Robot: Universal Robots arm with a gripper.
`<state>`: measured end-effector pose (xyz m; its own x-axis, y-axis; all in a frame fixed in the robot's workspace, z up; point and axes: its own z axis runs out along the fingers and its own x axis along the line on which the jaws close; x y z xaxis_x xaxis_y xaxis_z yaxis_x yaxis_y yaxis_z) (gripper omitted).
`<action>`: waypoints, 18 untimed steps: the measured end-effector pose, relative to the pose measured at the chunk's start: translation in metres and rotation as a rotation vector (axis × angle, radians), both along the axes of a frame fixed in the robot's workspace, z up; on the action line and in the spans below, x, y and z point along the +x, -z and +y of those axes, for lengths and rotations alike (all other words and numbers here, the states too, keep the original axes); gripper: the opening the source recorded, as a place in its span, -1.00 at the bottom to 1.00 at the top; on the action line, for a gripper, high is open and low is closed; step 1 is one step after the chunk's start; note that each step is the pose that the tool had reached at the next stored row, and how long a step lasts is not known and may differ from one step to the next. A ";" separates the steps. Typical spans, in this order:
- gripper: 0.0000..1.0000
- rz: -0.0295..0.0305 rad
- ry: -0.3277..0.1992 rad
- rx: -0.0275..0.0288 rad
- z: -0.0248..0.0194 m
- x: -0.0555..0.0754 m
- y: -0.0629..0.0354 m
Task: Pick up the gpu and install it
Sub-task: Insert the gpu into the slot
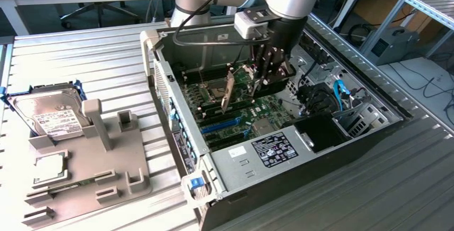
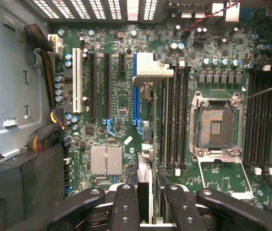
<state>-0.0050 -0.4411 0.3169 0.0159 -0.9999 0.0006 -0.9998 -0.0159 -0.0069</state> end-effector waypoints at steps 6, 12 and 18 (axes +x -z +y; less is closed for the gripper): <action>-0.47 0.0000 0.000 0.0001 -0.0013 0.000 0.0002; -0.47 0.0000 0.000 -0.0001 -0.0019 -0.001 0.0006; -0.47 0.0000 0.000 0.0000 -0.0019 -0.004 0.0010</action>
<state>-0.0091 -0.4430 0.3159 0.0159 -0.9999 0.0007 -0.9998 -0.0159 -0.0069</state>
